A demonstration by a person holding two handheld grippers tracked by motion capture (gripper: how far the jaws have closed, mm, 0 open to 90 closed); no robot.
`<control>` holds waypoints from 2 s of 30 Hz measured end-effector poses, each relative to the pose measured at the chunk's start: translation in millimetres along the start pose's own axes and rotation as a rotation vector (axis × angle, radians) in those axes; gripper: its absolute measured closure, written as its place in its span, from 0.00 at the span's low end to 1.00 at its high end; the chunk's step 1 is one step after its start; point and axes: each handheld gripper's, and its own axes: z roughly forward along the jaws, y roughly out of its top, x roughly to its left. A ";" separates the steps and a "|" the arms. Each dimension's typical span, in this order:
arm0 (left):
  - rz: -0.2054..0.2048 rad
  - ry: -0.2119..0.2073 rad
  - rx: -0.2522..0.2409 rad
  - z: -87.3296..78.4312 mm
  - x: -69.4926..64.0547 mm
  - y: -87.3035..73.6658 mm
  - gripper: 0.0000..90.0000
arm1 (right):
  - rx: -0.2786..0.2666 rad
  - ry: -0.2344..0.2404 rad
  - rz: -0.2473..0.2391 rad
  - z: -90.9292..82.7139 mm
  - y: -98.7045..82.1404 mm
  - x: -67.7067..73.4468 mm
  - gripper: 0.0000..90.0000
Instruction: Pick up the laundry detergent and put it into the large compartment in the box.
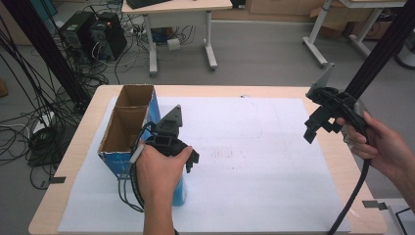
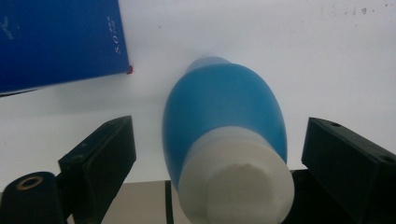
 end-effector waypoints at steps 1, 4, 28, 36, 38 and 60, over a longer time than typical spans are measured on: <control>0.003 0.000 0.003 0.8 -0.1 0.4 0.12 | 0.000 -0.002 0.000 0.1 0.2 0.4 0.04; 0.004 -0.001 0.003 1.9 -0.4 0.4 0.15 | 0.002 -0.002 0.001 0.3 0.9 0.3 0.04; -0.001 0.005 0.002 5.0 -3.6 -1.4 0.40 | 0.005 0.002 0.010 1.0 1.8 -2.4 0.04; 0.010 0.010 0.005 -2.6 -5.9 -4.0 0.41 | 0.009 0.002 0.018 2.6 1.4 -5.6 0.04; 0.018 0.014 0.005 -8.3 -7.5 -3.2 0.41 | 0.009 0.004 0.022 2.1 1.4 -6.3 0.04; 0.028 0.008 -0.117 -132.6 -3.3 -1.0 0.41 | 0.024 -0.008 0.025 -3.7 9.1 -4.2 0.04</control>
